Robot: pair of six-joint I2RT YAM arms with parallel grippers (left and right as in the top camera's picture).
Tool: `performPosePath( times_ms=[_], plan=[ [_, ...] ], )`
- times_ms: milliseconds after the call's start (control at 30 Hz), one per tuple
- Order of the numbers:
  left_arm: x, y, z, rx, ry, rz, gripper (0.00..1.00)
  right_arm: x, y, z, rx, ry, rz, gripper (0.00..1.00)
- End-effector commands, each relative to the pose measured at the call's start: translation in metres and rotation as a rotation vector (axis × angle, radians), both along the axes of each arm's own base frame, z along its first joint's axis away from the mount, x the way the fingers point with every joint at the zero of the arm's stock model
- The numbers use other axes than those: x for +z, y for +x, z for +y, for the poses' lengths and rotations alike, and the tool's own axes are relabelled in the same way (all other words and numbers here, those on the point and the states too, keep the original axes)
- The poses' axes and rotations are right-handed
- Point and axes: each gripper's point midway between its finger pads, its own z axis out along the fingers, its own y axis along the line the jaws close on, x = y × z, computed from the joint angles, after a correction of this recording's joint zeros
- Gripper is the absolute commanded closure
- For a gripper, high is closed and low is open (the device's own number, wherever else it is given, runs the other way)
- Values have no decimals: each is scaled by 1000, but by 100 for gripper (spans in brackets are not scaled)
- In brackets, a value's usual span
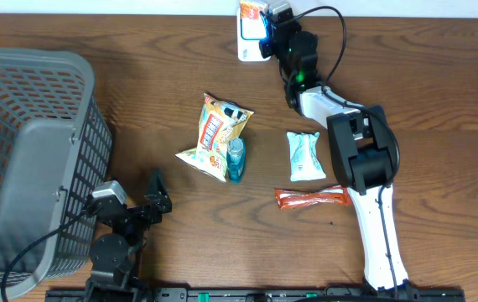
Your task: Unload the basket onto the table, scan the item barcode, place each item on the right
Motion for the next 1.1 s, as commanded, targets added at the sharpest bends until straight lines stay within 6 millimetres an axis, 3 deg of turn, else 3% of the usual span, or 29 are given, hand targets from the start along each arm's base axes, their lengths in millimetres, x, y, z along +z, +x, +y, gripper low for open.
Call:
performPosePath(
  times_ms=[0, 133, 200, 400, 533, 667, 733, 767, 900, 1067],
  plan=[
    [-16, 0, 3, 15, 21, 42, 2, -10, 0, 11, 4, 44, 28, 99],
    [-16, 0, 3, 15, 21, 42, 2, -10, -1, 15, 9, 44, 28, 99],
    [-16, 0, 3, 15, 21, 42, 2, 0, -1, 16, 10, 53, 5, 99],
    [-16, 0, 3, 15, 21, 41, 2, 72, -4, 7, 6, 128, -19, 99],
    [-16, 0, 3, 15, 21, 41, 2, 116, -15, -21, -56, 83, 119, 99],
    [-16, 0, 3, 15, 21, 41, 2, 147, -45, -96, -322, -28, 301, 99],
    [-16, 0, 3, 15, 21, 41, 2, 160, -69, -148, -503, -97, 370, 99],
    [-16, 0, 3, 15, 21, 41, 2, 166, -90, -183, -623, -144, 424, 99],
    [-16, 0, 3, 15, 21, 42, 2, 163, -157, -280, -915, -220, 618, 99],
    [-16, 0, 3, 15, 21, 41, 2, 133, -233, -394, -1211, -241, 875, 99]
  ],
)
